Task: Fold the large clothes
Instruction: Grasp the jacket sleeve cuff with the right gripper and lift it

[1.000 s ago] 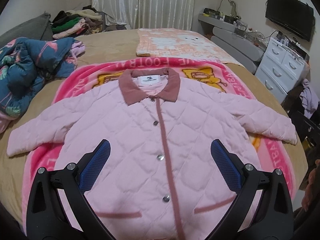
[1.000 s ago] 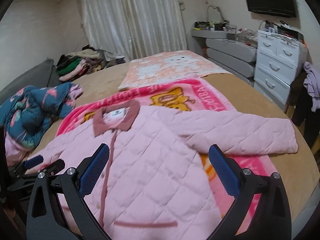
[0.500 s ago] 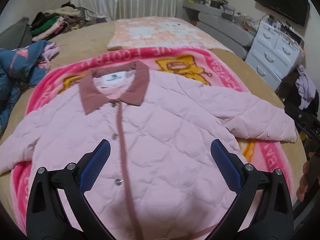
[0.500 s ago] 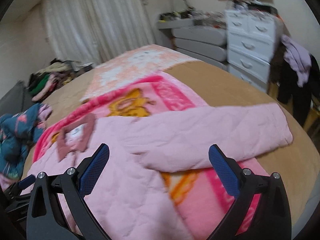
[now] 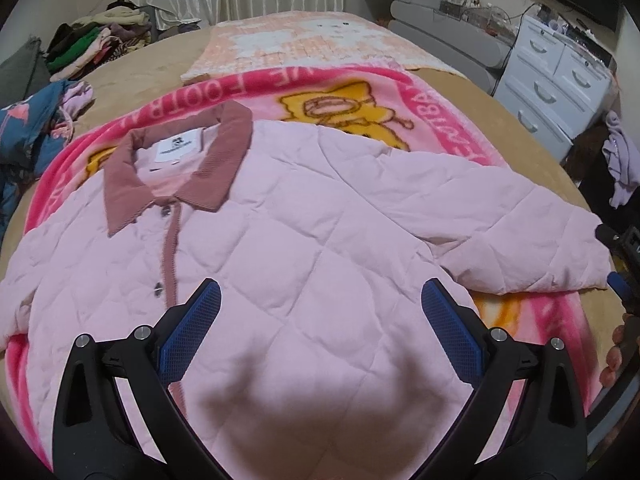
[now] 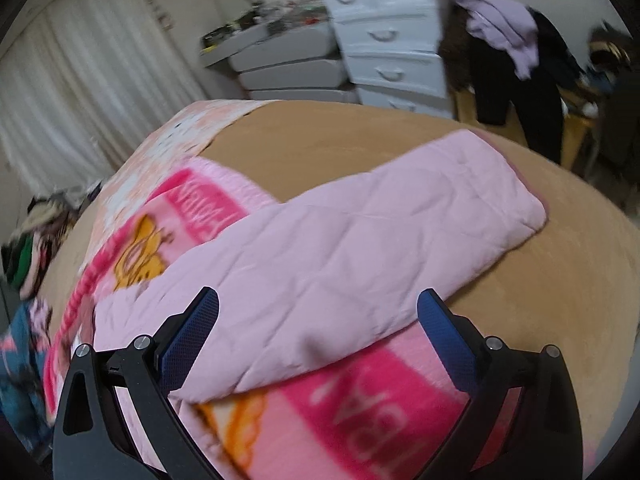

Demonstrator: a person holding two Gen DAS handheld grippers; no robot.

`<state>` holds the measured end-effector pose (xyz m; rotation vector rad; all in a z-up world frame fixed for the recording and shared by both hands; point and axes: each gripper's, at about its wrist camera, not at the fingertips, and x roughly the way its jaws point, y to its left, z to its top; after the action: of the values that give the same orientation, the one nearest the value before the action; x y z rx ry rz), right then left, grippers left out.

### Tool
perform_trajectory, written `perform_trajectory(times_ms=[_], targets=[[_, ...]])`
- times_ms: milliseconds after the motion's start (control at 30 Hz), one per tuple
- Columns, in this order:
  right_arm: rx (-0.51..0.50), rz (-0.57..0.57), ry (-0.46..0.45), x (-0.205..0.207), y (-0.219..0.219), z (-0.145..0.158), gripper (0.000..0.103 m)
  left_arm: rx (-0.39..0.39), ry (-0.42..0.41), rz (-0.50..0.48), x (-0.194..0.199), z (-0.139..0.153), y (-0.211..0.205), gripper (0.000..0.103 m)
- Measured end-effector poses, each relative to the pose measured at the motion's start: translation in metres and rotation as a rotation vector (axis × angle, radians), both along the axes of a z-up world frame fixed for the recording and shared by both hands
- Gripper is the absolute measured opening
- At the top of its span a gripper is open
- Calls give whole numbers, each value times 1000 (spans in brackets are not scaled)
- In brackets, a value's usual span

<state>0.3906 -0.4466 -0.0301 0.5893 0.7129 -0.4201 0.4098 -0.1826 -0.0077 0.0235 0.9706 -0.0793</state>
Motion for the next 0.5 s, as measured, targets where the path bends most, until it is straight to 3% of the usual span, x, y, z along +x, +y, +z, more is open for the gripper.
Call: perform_trajectory(times_ms=[200, 400, 500], targets=[[79, -151, 30, -1, -46, -29, 99, 13, 24, -6, 14, -15, -13, 94], [239, -274, 51, 0, -92, -71, 99, 43, 35, 3, 26, -22, -17, 94], [306, -314, 15, 1, -113, -84, 98, 54, 33, 16, 31, -21, -12, 94]])
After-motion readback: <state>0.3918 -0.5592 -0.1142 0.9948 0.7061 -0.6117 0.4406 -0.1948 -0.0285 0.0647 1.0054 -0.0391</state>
